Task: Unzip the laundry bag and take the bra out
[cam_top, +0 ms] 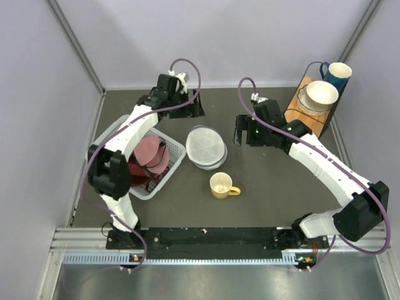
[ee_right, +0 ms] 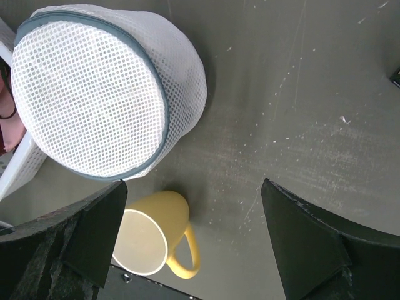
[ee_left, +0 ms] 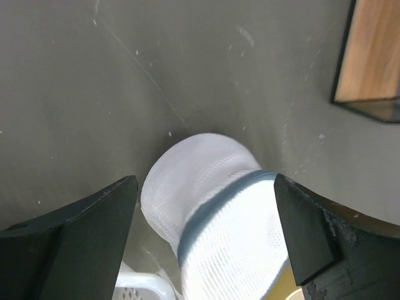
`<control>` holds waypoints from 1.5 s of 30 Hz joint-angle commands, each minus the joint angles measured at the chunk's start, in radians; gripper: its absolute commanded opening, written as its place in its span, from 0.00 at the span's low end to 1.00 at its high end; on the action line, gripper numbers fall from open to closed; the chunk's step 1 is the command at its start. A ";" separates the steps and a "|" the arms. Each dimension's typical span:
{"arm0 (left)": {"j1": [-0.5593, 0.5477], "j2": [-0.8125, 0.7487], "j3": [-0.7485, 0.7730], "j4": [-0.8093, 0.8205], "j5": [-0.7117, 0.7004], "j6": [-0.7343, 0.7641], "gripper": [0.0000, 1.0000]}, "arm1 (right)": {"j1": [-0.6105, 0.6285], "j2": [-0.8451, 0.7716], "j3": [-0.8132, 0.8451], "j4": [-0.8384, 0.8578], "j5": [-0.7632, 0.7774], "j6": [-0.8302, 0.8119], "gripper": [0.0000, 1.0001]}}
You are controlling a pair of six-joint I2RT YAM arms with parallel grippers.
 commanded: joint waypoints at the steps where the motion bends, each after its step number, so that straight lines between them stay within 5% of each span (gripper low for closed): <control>1: 0.001 0.093 0.038 -0.110 0.189 0.153 0.94 | 0.022 -0.028 -0.007 0.036 -0.020 -0.010 0.90; 3: 0.000 0.112 0.038 -0.124 0.254 0.167 0.90 | 0.022 -0.029 -0.008 0.038 -0.024 -0.008 0.90; 5: -0.005 0.116 0.033 -0.124 0.317 0.178 0.62 | 0.022 -0.020 -0.005 0.038 -0.027 -0.010 0.90; 7: -0.005 0.118 0.044 -0.121 0.335 0.168 0.00 | 0.023 -0.014 -0.002 0.038 -0.033 -0.010 0.90; 10: -0.005 0.122 0.084 -0.118 0.412 0.144 0.00 | 0.023 0.004 0.008 0.038 -0.038 -0.016 0.90; 16: 0.026 0.116 0.105 0.035 0.415 -0.130 0.00 | 0.025 0.029 0.024 0.036 -0.038 -0.016 0.90; 21: 0.049 -0.009 -0.189 0.649 0.379 -0.581 0.00 | 0.028 0.047 0.059 0.038 -0.038 -0.003 0.90; 26: 0.090 -0.054 -0.379 0.805 0.348 -0.782 0.00 | 0.031 0.029 0.070 0.038 -0.021 -0.014 0.90; 27: 0.096 -0.065 -0.413 0.808 0.325 -0.793 0.00 | 0.031 0.026 0.065 0.038 -0.010 -0.014 0.90; 30: 0.110 -0.092 -0.482 0.766 0.312 -0.757 0.23 | 0.031 0.026 0.048 0.038 -0.004 -0.020 0.90; 31: 0.109 -0.114 -0.479 0.676 0.305 -0.728 0.41 | 0.031 0.030 0.044 0.039 -0.006 -0.017 0.90; 35: 0.110 -0.163 -0.423 0.452 0.234 -0.533 0.63 | 0.030 0.078 0.032 0.075 -0.038 0.033 0.91; 45: 0.112 -0.082 -0.231 0.154 0.265 -0.266 0.65 | 0.039 0.231 0.036 0.203 -0.176 0.136 0.91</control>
